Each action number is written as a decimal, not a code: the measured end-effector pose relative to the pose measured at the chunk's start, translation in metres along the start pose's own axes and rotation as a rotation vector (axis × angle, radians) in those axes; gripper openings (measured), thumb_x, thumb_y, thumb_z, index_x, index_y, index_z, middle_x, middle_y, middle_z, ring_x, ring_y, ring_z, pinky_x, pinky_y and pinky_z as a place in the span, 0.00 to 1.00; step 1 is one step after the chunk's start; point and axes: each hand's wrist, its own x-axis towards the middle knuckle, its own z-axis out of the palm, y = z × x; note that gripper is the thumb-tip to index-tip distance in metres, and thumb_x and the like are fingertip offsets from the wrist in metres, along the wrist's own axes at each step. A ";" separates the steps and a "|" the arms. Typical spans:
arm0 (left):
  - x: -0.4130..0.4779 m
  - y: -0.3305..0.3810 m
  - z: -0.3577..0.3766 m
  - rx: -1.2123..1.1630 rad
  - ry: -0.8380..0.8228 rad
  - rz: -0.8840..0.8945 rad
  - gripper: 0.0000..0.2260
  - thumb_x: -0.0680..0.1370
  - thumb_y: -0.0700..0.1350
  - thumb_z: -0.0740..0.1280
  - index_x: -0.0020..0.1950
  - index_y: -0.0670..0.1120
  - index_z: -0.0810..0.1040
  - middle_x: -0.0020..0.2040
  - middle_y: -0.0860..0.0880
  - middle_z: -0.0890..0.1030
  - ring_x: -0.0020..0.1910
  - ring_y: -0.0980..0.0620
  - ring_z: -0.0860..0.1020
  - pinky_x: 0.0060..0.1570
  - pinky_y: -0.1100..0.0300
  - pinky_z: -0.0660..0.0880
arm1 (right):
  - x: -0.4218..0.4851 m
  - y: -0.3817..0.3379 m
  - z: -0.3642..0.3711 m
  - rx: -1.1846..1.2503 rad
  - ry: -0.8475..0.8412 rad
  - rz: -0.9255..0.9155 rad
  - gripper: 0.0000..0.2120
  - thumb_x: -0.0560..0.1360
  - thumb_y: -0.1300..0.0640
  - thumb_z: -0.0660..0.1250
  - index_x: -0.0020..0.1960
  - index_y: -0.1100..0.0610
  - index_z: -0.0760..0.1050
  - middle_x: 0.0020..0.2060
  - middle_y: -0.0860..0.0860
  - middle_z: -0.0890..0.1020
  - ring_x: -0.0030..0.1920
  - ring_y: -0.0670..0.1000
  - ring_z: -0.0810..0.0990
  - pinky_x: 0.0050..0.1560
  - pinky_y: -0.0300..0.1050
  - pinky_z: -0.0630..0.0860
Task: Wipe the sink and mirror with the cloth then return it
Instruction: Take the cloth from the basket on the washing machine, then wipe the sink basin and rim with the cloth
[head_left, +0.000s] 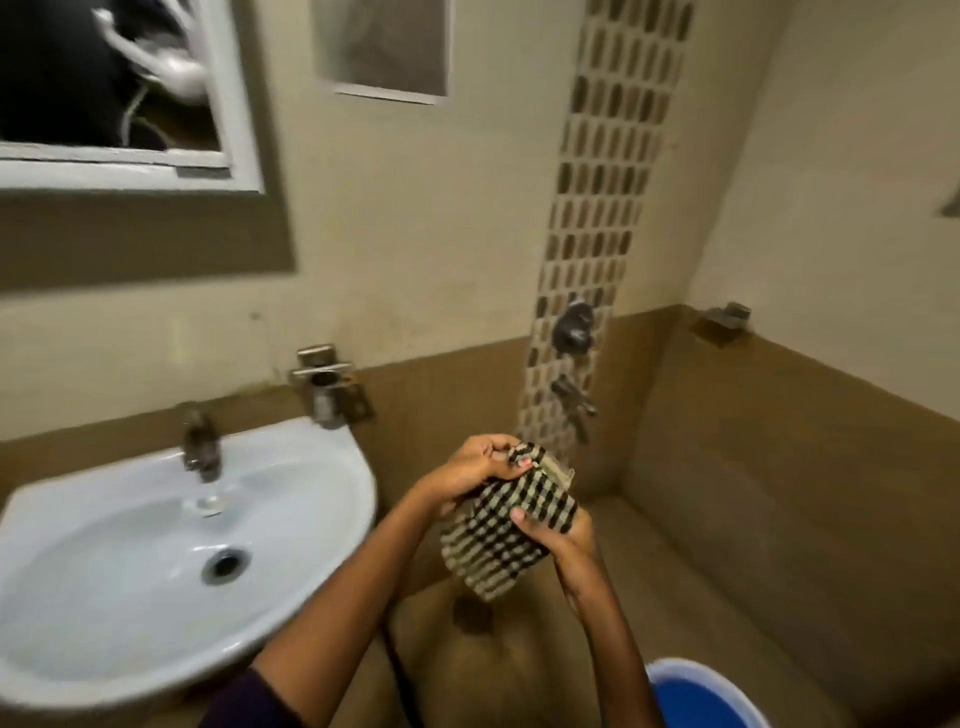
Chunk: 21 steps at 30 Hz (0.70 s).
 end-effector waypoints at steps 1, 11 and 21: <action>-0.015 -0.007 -0.026 -0.039 0.067 -0.010 0.11 0.75 0.36 0.66 0.57 0.40 0.76 0.50 0.40 0.79 0.50 0.45 0.76 0.55 0.52 0.73 | 0.005 0.005 0.026 -0.005 -0.027 0.005 0.19 0.56 0.53 0.79 0.46 0.53 0.83 0.44 0.49 0.88 0.47 0.49 0.85 0.42 0.37 0.81; -0.153 -0.080 -0.246 -0.040 0.591 -0.274 0.07 0.77 0.40 0.63 0.55 0.44 0.75 0.51 0.44 0.80 0.35 0.50 0.77 0.36 0.61 0.72 | 0.030 0.101 0.188 0.064 0.386 0.347 0.11 0.71 0.65 0.70 0.53 0.64 0.79 0.52 0.63 0.83 0.52 0.60 0.82 0.60 0.59 0.77; -0.211 -0.131 -0.326 -0.112 0.784 -0.405 0.11 0.79 0.43 0.60 0.59 0.40 0.76 0.54 0.42 0.81 0.38 0.48 0.77 0.38 0.60 0.72 | 0.067 0.094 0.243 -0.612 0.262 0.249 0.04 0.74 0.69 0.57 0.48 0.64 0.68 0.43 0.62 0.74 0.43 0.58 0.72 0.45 0.50 0.68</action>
